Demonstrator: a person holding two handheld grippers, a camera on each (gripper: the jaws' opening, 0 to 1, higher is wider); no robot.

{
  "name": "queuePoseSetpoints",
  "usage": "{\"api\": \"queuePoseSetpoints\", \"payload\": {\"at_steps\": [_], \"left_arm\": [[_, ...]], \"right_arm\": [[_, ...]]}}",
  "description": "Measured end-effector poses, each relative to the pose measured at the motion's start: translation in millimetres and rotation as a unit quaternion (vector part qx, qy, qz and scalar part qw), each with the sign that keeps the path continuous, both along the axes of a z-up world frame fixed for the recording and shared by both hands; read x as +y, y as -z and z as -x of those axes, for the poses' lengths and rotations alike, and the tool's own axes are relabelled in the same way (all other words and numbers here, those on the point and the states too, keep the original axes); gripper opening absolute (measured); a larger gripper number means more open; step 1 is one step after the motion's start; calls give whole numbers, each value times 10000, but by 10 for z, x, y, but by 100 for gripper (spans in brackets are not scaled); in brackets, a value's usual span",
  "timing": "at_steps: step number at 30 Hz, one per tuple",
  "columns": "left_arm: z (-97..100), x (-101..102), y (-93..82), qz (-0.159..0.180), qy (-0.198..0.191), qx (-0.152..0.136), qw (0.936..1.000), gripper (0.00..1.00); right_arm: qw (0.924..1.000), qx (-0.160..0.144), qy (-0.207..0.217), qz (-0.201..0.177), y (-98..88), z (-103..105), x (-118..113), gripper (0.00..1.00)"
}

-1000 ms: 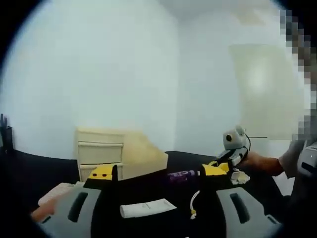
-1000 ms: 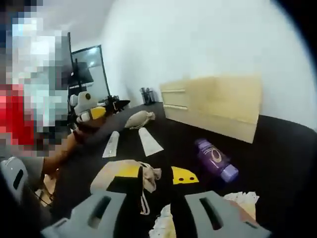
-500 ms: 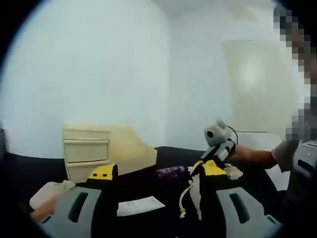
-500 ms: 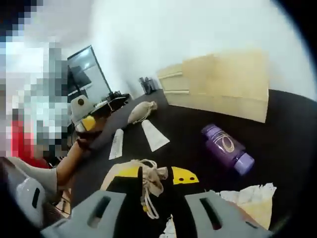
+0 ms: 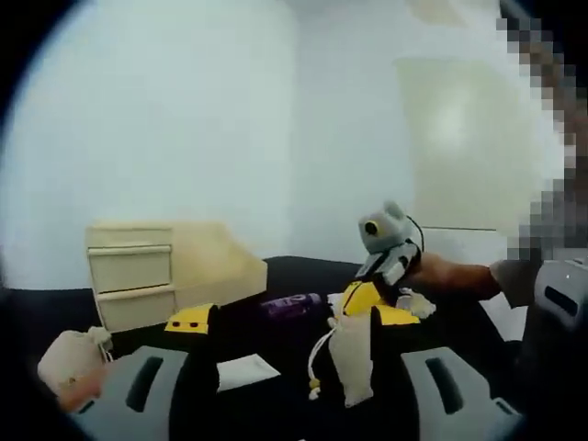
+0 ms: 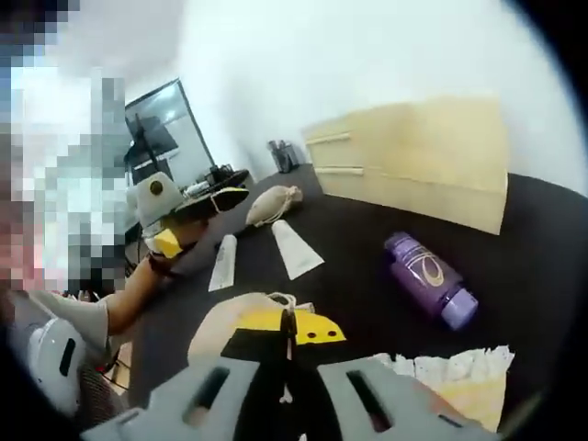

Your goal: Open the drawer, pick up the cosmetic bottles from the table one by one, place them into the drawer, release the gripper, close the drawer, and move the gripper away

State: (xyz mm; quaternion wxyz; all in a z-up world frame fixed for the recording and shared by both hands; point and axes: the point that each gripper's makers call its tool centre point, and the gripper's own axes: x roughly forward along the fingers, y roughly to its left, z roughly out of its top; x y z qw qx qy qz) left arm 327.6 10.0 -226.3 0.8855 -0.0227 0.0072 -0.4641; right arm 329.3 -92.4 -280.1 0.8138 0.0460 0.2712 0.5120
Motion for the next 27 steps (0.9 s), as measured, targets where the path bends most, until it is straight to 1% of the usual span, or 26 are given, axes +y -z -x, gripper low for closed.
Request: {"api": "queuePoseSetpoints", "payload": {"at_steps": [3, 5, 8, 9, 11, 12, 13, 16, 20, 22, 27], "left_arm": [[34, -12, -9, 40, 63, 90, 9999, 68], [70, -47, 22, -4, 142, 233, 9996, 69], [131, -152, 48, -52, 250, 351, 9991, 74], [144, -194, 53, -45, 273, 398, 9988, 75], [198, -307, 73, -32, 426, 461, 9980, 79], [193, -353, 93, -36, 418, 497, 9979, 81], [193, -400, 120, -59, 417, 499, 9979, 83], [180, -516, 201, -225, 350, 425, 9982, 86], [200, -676, 223, -303, 292, 278, 9987, 92], [187, -718, 204, -369, 152, 58, 9992, 92], [214, -805, 218, -451, 58, 1, 9990, 90]], "right_arm": [[9999, -73, 27, -82, -61, 26, 11, 0], [9997, -201, 69, -137, -134, 45, 18, 0], [9976, -605, 193, -259, -310, 90, 29, 0], [9961, -795, 225, -310, -399, 80, 18, 0], [9930, -1070, 313, -393, -544, 78, -8, 0], [9903, -1258, 360, -460, -627, 93, -18, 0], [9887, -1369, 414, -446, -663, 100, -31, 0], [9816, -1751, 648, -398, -766, 98, -73, 0], [9740, -2099, 785, -338, -877, 126, -94, 0], [9726, -2162, 782, -343, -924, 162, -85, 0], [9699, -2287, 824, -167, -994, 182, -42, 0]]}}
